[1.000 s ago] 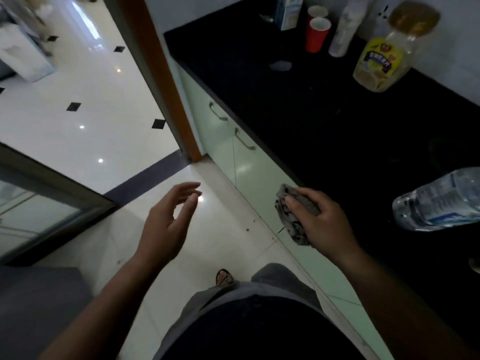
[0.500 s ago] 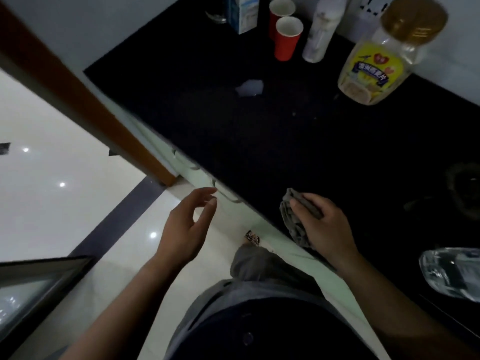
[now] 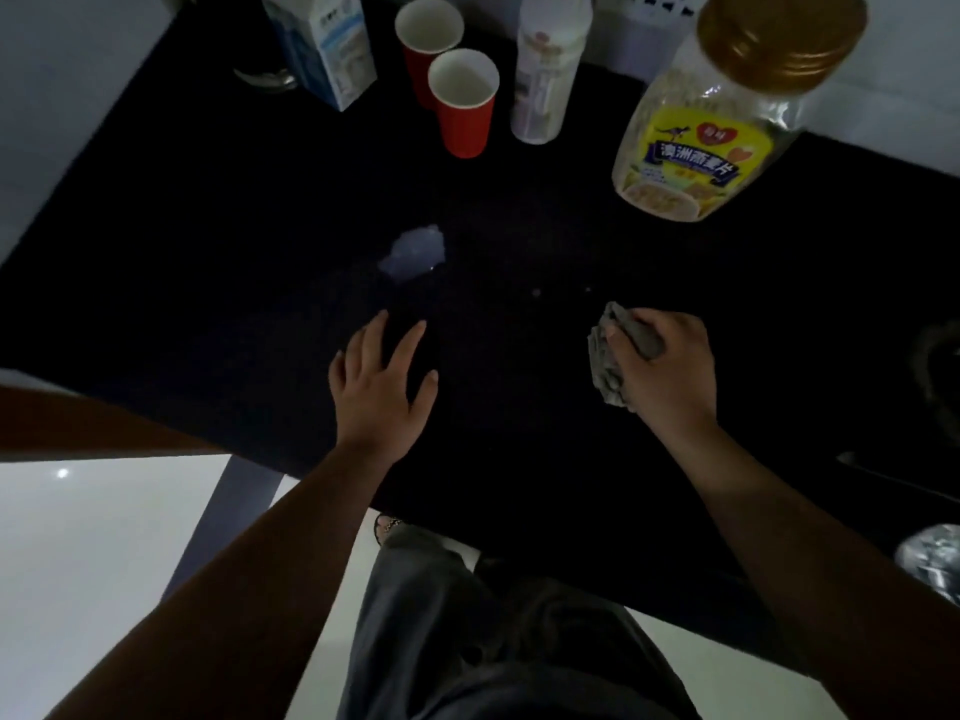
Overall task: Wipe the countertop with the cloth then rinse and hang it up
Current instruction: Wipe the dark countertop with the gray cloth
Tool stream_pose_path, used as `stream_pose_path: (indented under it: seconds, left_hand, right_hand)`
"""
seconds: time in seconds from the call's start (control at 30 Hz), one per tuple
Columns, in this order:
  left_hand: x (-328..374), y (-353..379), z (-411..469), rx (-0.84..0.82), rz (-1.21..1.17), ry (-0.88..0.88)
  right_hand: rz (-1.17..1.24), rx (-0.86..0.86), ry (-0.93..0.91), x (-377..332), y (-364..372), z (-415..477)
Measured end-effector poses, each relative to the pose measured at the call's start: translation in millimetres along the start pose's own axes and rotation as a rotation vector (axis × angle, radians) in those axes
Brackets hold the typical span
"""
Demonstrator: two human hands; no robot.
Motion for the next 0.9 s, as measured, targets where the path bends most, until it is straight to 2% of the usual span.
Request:
stream_pose_path:
  seconds: [0.17, 0.23, 0.4, 0.57, 0.63, 0.77, 0.83, 0.9]
  left_hand:
    - [-10.3, 6.0, 2.1, 0.025, 0.035, -0.004]
    - [-10.8, 7.3, 2.7, 0.038, 0.042, -0.007]
    - [-12.7, 6.7, 3.2, 0.071, 0.058, -0.002]
    - [-13.3, 5.5, 3.5, 0.059, 0.057, -0.018]
    - [-13.6, 5.6, 3.8, 0.06, 0.056, -0.02]
    - [-13.3, 4.9, 4.1, 0.082, 0.065, -0.01]
    - [-13.7, 4.7, 3.4, 0.088, 0.07, -0.012]
    - [-12.9, 3.8, 3.8, 0.091, 0.073, -0.013]
  right_hand:
    - [-0.183, 0.129, 0.019, -15.6, 20.6, 42.8]
    - [-0.187, 0.176, 0.032, -33.7, 34.3, 49.1]
    - [-0.275, 0.046, -0.294, -84.5, 89.3, 6.1]
    - [-0.343, -0.009, -0.542, -52.7, 75.6, -36.7]
    - [-0.372, -0.006, -0.51, -45.9, 67.4, -9.2]
    - [-0.297, 0.14, -0.185, -72.6, 65.9, 66.9]
    - [-0.306, 0.145, -0.188, -98.1, 82.3, 70.7]
    - [-0.301, 0.069, -0.312, -114.3, 100.6, 45.9]
Point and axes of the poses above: each hand's wrist, its own z-axis towards the middle knuckle, its own y-axis out of the palm, x = y × z, the point moved 10 cm from there along z, towards the middle knuckle, and after that the axes turned 6 degrees about y, right-handed, at the moved point
